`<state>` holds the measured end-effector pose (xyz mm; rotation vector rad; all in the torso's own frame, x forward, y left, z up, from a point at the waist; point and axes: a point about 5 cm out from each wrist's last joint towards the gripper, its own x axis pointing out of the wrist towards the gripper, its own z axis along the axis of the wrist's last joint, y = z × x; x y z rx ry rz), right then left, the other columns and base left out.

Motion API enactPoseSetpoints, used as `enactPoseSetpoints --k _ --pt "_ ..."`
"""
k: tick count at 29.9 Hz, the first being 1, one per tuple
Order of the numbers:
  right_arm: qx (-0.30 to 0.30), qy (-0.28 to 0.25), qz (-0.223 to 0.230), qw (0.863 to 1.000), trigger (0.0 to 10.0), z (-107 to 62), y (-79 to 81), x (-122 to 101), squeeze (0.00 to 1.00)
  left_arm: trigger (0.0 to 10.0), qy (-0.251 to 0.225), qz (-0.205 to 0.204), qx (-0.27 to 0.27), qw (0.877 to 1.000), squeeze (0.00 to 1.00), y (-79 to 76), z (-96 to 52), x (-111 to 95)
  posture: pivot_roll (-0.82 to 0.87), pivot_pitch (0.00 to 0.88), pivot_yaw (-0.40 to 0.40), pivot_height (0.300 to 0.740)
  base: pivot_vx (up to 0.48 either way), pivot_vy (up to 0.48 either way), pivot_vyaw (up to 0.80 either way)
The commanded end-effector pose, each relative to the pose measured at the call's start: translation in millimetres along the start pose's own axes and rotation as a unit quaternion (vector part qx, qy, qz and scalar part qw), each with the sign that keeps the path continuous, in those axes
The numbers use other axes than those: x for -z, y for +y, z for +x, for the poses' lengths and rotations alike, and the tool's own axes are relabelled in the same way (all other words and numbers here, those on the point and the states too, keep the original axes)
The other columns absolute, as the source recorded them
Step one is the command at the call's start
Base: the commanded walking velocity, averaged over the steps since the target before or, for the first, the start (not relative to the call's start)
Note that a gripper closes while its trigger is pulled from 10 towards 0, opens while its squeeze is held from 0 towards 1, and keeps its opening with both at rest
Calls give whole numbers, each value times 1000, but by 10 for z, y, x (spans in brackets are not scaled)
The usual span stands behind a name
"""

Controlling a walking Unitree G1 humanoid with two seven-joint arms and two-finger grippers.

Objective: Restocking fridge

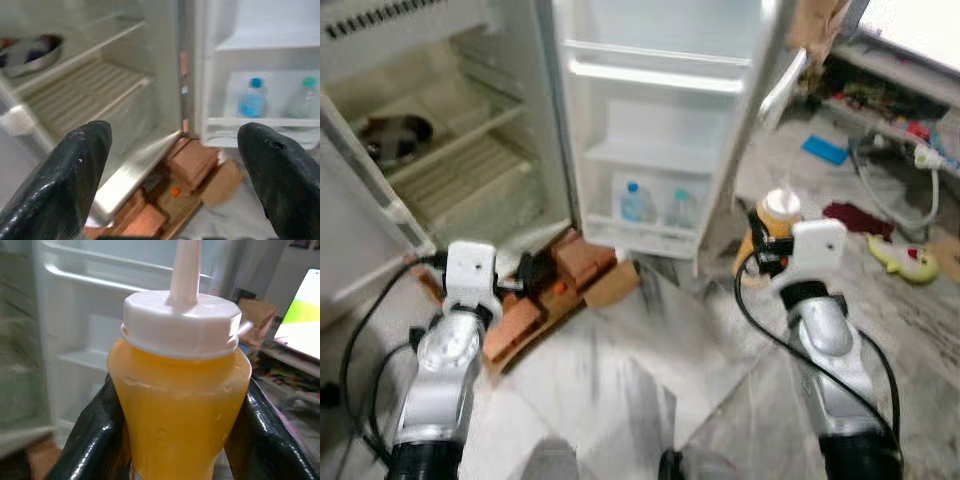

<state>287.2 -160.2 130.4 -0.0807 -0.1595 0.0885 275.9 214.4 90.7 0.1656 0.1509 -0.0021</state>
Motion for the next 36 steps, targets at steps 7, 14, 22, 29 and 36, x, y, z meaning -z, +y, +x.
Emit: enactPoseSetpoints --k 7,14,22,29,36 --pt "2 -14 -2 1000 10000 58 -29 -67 0 10000 -3 -11 -7 1000 0 18 4 4 15 84 -89 740 0 465 -343" --pt "-3 -24 -7 1000 10000 84 13 -101 0 10000 -30 -7 10 999 0 -7 0 -58 15 96 -83 740 0 0 0" --pt "15 -12 -19 1000 10000 20 -47 -31 0 10000 -29 -10 31 999 0 -28 -78 10 14 99 -79 740 0 0 0" --pt "31 17 -1 999 10000 -153 -49 124 0 10000 -13 -13 40 999 0 -25 -220 151 17 100 -67 740 39 0 0" --pt "24 19 -5 1000 10000 -157 11 142 0 10000 -20 -13 46 999 0 -56 -168 110 16 105 -72 740 333 0 0"
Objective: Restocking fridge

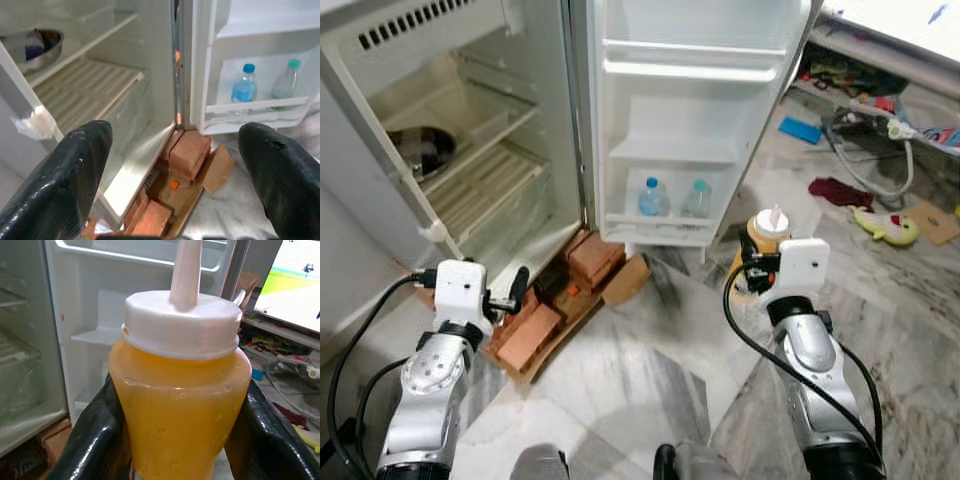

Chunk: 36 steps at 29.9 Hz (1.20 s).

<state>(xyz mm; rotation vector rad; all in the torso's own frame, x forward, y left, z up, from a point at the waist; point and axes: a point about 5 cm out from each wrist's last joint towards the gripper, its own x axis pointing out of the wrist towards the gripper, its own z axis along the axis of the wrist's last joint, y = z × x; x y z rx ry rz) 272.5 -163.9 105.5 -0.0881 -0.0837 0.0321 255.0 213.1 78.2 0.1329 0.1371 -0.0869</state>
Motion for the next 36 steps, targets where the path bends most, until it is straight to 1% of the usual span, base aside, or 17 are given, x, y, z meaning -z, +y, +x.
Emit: enactPoseSetpoints --k 1,5,9,13,17,20,31,36 --pt "-3 -21 -2 1000 10000 30 15 -91 0 10000 -12 -1 4 1000 0 -22 31 -53 15 105 -73 740 405 0 0" --pt "-11 -25 -23 999 10000 36 -13 -106 0 10000 -14 -1 6 1000 0 -39 31 -62 13 105 -76 740 408 0 0" --pt "-7 -17 -18 1000 10000 7 -50 -73 0 10000 -12 -3 4 1000 0 -26 6 -43 13 104 -77 740 404 0 0" --pt "-11 -15 -17 1000 10000 -12 -23 -57 0 10000 -11 -3 3 1000 0 -29 9 -33 10 101 -78 740 403 0 0" --pt "-13 -16 -17 1000 10000 -7 6 -66 0 10000 -14 -1 16 1000 0 -88 29 -42 7 98 -77 740 408 0 0" --pt "-13 -17 -18 1000 10000 -1 -10 -69 0 10000 -15 -3 19 1000 0 -116 39 -48 3 97 -73 740 415 0 0" --pt "-12 -15 -22 1000 10000 -6 -28 -52 0 10000 -15 -6 19 1000 0 -105 69 -60 3 94 -72 740 403 0 0" --pt "-15 -15 -22 1000 10000 3 -4 -52 0 10000 -15 -7 17 1000 0 -86 74 -63 7 92 -74 740 333 248 0"
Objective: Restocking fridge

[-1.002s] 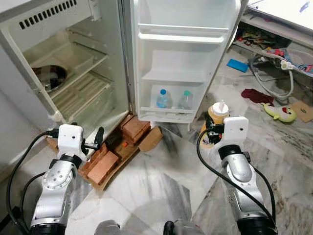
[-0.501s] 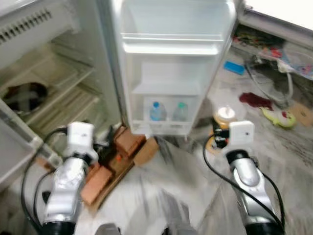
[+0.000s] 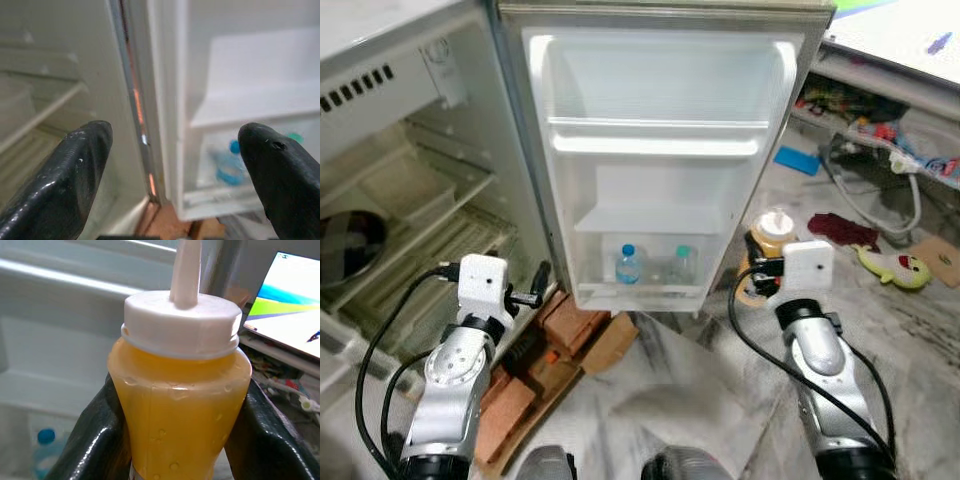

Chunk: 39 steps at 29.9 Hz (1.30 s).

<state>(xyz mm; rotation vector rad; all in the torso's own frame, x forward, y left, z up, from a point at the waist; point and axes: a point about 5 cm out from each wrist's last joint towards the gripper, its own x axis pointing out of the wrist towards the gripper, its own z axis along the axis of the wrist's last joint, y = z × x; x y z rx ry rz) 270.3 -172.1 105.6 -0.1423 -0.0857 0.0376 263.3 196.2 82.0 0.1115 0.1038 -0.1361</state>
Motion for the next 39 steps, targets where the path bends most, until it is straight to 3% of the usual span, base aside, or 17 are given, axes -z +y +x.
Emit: enactPoseSetpoints --k 1,6,23,29,39 --pt "-12 -15 5 1000 10000 33 76 -61 0 10000 5 2 -9 1000 0 73 -20 10 9 90 -75 740 289 356 0" --pt "-12 -16 4 1000 10000 40 78 -63 0 10000 7 3 -10 1000 0 72 -17 13 10 91 -74 740 163 299 0" --pt "-16 -5 18 1000 10000 22 103 -20 0 10000 16 9 -25 1000 0 75 -28 41 13 99 -77 740 0 0 0" --pt "-18 -3 19 1000 10000 19 118 -10 0 10000 17 12 -31 999 0 71 -26 44 11 103 -76 696 0 0 0" --pt "-18 -3 13 1000 10000 27 109 -7 0 10000 18 14 -33 999 0 53 0 40 8 105 -77 663 0 0 0"
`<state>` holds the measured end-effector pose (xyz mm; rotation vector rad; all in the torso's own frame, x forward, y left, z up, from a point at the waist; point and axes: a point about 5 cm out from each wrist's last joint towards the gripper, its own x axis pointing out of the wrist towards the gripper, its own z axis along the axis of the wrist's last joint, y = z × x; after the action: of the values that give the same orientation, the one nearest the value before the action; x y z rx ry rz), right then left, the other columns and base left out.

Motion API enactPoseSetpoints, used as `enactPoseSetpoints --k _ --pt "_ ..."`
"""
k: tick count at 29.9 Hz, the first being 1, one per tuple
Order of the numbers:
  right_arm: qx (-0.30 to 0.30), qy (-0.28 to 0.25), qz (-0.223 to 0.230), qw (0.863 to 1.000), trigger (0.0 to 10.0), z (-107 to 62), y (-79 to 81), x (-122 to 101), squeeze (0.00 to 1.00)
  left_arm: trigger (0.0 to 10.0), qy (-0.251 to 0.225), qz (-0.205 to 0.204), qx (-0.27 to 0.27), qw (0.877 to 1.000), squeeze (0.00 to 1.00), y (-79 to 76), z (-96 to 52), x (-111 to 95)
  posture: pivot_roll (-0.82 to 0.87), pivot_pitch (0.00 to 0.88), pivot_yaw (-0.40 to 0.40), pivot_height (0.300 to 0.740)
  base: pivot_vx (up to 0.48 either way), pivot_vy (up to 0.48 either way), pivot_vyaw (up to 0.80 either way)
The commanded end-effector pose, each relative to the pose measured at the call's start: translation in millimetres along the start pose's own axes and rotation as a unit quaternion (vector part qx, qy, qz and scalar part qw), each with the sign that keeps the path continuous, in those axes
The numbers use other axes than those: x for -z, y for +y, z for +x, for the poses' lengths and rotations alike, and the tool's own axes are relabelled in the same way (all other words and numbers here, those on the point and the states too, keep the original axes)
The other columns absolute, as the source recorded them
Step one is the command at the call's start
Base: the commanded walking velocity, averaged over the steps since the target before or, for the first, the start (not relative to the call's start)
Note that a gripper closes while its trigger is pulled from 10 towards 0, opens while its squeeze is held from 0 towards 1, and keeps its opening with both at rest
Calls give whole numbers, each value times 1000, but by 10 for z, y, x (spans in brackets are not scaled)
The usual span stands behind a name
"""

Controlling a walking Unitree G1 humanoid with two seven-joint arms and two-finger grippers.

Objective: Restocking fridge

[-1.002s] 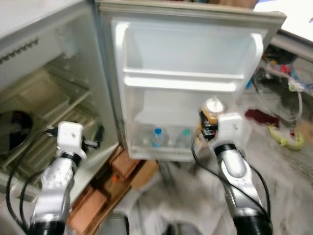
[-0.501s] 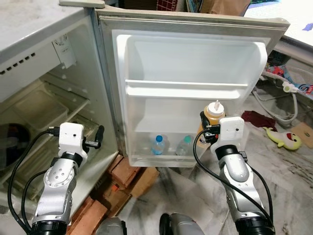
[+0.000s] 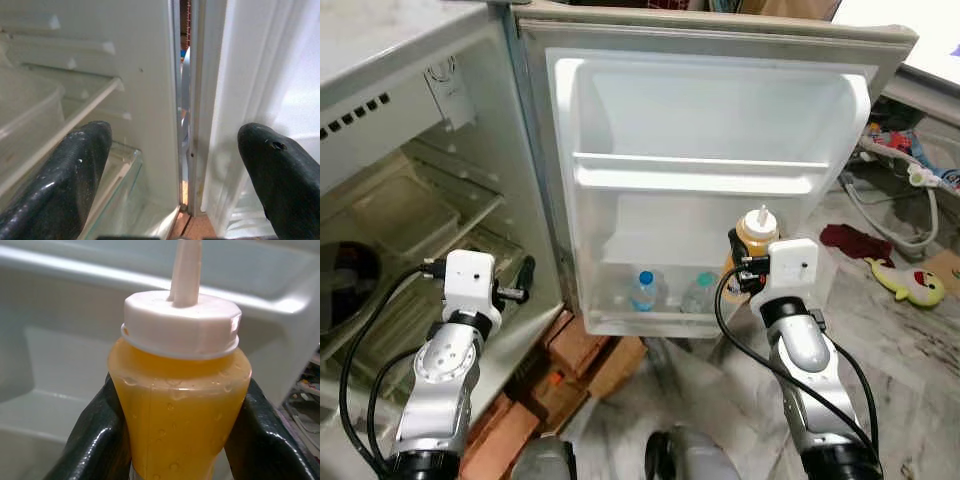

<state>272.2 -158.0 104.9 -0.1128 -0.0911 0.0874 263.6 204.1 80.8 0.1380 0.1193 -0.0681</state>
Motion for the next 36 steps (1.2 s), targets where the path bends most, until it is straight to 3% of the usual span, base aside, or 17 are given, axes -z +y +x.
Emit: enactPoseSetpoints --k 1,8,16,36 --pt "6 2 -4 1000 10000 2 -32 3 0 10000 8 4 1 1000 0 -25 7 19 8 105 -77 663 0 0 0" --pt "4 6 -3 1000 10000 -5 -18 24 0 10000 9 6 -1 1000 0 -29 9 20 8 109 -77 663 0 0 0" --pt "2 6 -2 1000 10000 -4 -12 27 0 10000 6 10 -6 1000 0 -28 14 16 8 110 -77 624 0 0 0" --pt "-24 8 -2 1000 10000 -6 75 39 0 10000 -16 22 -2 1000 0 -12 11 -34 11 120 -77 624 48 0 0"
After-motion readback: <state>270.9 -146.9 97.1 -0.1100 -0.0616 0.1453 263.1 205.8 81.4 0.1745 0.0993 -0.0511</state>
